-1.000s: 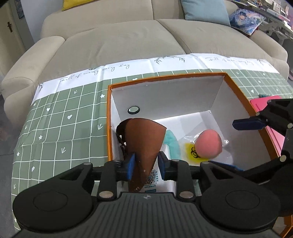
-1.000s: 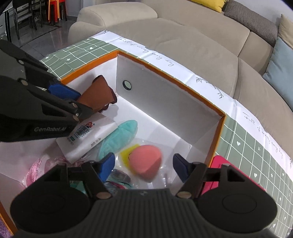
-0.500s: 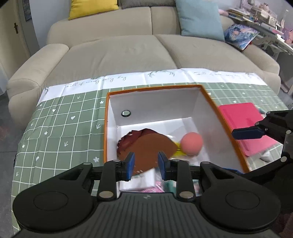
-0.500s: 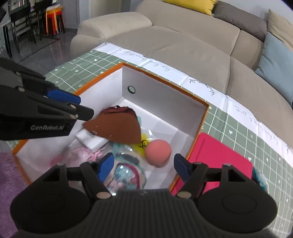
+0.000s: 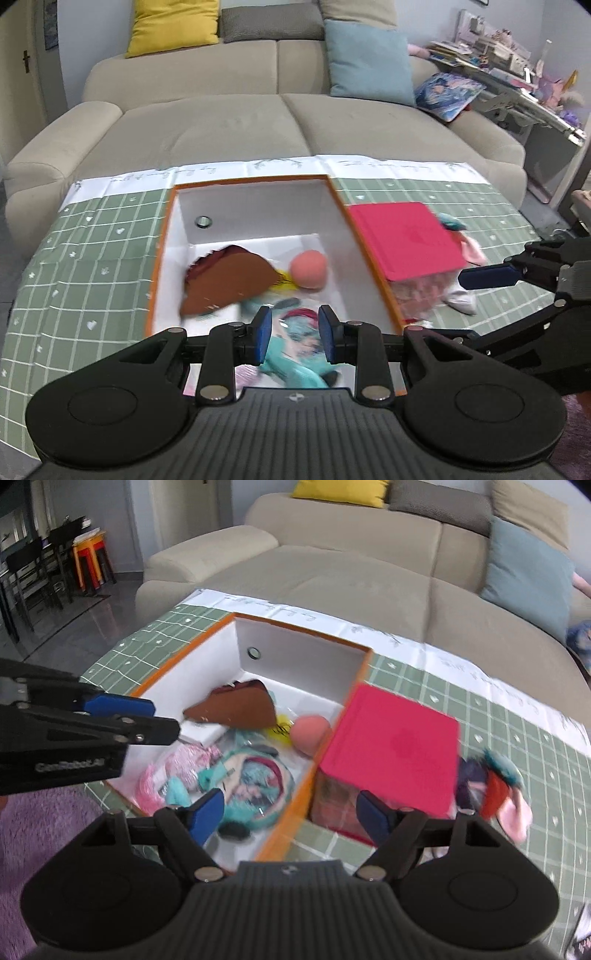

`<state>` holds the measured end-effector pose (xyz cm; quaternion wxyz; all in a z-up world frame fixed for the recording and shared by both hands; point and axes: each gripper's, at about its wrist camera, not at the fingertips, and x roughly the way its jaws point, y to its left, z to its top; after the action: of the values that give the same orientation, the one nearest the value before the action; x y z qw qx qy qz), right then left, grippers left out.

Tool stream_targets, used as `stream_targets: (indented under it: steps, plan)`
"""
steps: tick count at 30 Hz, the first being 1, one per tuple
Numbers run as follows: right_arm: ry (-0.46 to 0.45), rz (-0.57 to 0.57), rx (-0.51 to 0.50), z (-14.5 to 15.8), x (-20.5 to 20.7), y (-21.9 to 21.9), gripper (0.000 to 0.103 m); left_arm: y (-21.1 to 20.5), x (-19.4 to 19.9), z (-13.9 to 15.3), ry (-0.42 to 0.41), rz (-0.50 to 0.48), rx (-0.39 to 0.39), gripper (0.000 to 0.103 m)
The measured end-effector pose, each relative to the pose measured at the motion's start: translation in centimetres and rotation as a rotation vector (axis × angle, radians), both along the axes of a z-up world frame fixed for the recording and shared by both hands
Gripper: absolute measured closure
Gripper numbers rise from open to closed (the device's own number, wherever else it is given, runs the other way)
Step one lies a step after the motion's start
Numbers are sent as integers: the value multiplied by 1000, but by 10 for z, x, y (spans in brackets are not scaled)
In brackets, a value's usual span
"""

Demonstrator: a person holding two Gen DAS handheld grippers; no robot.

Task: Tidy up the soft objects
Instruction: 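Move both tools back to the remaining items on the mat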

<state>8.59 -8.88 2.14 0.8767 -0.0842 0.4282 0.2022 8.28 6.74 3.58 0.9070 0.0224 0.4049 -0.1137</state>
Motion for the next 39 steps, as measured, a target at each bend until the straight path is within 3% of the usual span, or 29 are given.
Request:
stream_targets:
  steps: [13, 21, 26, 32, 39]
  plan:
    - [44, -170, 19, -15, -43, -81, 25, -62, -41, -2, -12, -155, -15, 69]
    - [-26, -299, 21, -17, -51, -131, 25, -118, -46, -2, -22, -292, -27, 64]
    - [16, -384, 98, -21, -45, -168, 25, -156, -42, -6, -25, -408, 41, 64]
    - [45, -354, -25, -34, -25, -184, 25, -198, -22, -13, -13, -546, 121, 64]
    - [90, -315, -7, -53, -6, -212, 23, -235, 9, -23, 22, -712, 226, 64]
